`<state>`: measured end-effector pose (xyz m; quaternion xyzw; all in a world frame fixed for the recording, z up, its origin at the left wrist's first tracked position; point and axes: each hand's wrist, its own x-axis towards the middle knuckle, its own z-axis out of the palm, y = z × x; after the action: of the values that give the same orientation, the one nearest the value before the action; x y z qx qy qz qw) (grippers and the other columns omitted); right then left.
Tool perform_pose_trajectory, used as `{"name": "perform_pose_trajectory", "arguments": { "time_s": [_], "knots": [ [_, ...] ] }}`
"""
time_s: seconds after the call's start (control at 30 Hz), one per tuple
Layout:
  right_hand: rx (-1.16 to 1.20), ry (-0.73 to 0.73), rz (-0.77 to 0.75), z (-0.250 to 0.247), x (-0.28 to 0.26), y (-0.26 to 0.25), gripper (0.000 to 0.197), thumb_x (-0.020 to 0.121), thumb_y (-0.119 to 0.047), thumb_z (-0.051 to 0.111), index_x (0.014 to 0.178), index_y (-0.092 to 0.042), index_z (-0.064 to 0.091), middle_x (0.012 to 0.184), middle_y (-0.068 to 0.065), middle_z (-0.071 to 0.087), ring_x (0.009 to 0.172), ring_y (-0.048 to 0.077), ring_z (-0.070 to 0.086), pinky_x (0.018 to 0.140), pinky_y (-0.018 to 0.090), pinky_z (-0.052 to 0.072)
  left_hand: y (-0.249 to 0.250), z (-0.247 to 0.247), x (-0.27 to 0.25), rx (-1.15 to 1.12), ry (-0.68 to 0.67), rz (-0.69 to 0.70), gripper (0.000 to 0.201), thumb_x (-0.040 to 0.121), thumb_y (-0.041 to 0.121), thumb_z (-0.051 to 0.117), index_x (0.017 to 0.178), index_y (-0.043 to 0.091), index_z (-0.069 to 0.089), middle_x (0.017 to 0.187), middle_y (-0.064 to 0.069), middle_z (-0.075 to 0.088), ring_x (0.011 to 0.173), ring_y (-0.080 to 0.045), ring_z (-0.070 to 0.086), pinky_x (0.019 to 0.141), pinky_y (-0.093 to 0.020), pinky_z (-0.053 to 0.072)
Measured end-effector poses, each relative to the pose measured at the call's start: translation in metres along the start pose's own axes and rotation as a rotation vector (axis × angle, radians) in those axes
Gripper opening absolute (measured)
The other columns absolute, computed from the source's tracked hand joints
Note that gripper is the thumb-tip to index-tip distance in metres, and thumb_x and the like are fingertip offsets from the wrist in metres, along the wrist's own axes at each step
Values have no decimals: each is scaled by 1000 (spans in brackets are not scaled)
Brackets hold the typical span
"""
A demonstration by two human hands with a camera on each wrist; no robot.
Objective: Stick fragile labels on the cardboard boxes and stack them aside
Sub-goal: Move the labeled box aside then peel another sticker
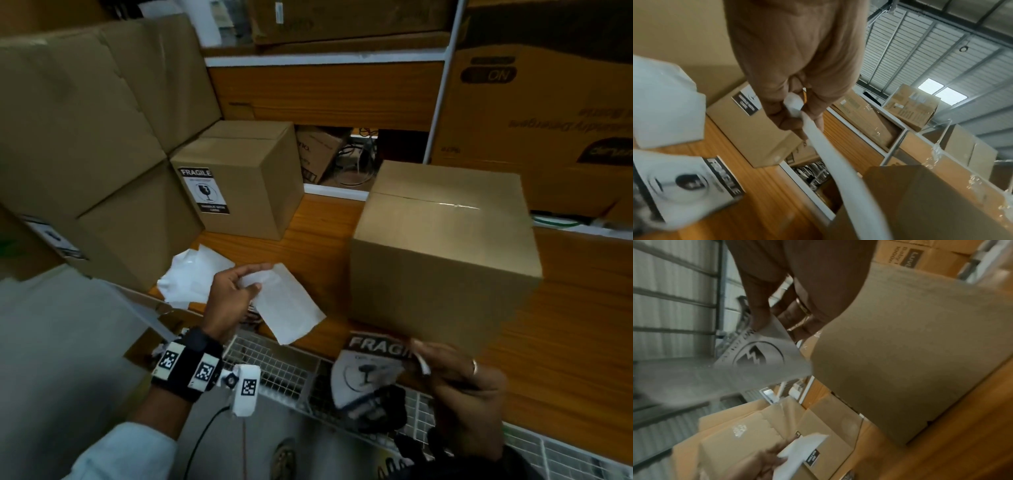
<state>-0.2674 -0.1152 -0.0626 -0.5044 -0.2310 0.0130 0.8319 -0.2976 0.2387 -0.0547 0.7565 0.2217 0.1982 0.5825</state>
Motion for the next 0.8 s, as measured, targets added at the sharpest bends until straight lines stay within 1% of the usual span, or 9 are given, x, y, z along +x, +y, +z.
{"name": "perform_pose_trajectory", "arguments": {
  "time_s": [0.07, 0.13, 0.2, 0.33, 0.4, 0.47, 0.57, 0.67, 0.8],
  "knots": [
    [-69, 72, 106, 15, 9, 5, 36, 73, -32, 89, 107, -23, 81, 94, 15, 79, 80, 34, 76, 74, 48, 63, -10, -25, 16, 85, -49, 19, 57, 85, -18, 60, 113, 30, 72, 122, 3, 71, 118, -21, 63, 100, -40, 52],
    [-151, 95, 216, 27, 15, 20, 54, 76, -14, 82, 127, -28, 71, 92, 18, 78, 73, 40, 71, 74, 54, 59, -21, -51, 31, 173, -101, 6, 62, 81, -16, 64, 119, 32, 67, 125, 4, 69, 119, -21, 63, 102, -42, 51],
    [-146, 79, 283, 42, 20, 33, 61, 81, 1, 76, 134, -28, 66, 96, 17, 77, 79, 37, 69, 78, 48, 56, -31, -76, 43, 276, -169, -2, 63, 73, -3, 68, 130, 23, 62, 129, -2, 67, 122, -20, 61, 106, -44, 51],
    [-236, 145, 261, 75, 29, 52, 25, 83, 6, 72, 100, -11, 79, 92, 3, 81, 88, 21, 77, 70, 19, 59, -45, -122, 66, 411, -288, 15, 71, 66, 1, 63, 135, 20, 60, 124, -4, 68, 116, -16, 64, 97, -41, 56],
    [-286, 176, 256, 83, 31, 62, 21, 82, 5, 73, 96, -10, 79, 91, 2, 81, 88, 17, 77, 71, 19, 60, -49, -137, 79, 451, -327, 42, 72, 68, 2, 64, 135, 25, 57, 117, -2, 69, 111, -15, 64, 90, -35, 56],
    [-326, 206, 247, 93, 32, 75, 20, 81, 3, 75, 95, -9, 80, 91, 4, 81, 89, 18, 77, 76, 22, 61, -55, -156, 100, 513, -341, 44, 72, 74, 2, 68, 138, 30, 53, 116, -2, 67, 110, -17, 62, 93, -34, 52],
    [-351, 253, 237, 107, 31, 94, 19, 83, 9, 71, 93, -5, 79, 90, 7, 81, 86, 21, 78, 72, 22, 61, -70, -181, 140, 651, -352, 32, 73, 86, -4, 70, 149, 22, 45, 125, -3, 58, 119, -23, 55, 102, -36, 46],
    [-360, 291, 235, 120, 32, 106, 20, 89, 14, 63, 93, 1, 76, 94, 9, 80, 88, 22, 77, 70, 24, 62, -87, -191, 174, 735, -343, 129, 70, 87, -2, 71, 149, 20, 46, 131, -6, 59, 123, -26, 55, 102, -36, 45],
    [-381, 358, 171, 125, 36, 118, 17, 85, 7, 67, 86, -9, 75, 106, 13, 76, 96, 20, 74, 74, 24, 62, -102, -183, 194, 882, -265, 240, 75, 80, -1, 79, 146, 13, 49, 138, -13, 54, 125, -34, 52, 103, -46, 47]
  ]
}}
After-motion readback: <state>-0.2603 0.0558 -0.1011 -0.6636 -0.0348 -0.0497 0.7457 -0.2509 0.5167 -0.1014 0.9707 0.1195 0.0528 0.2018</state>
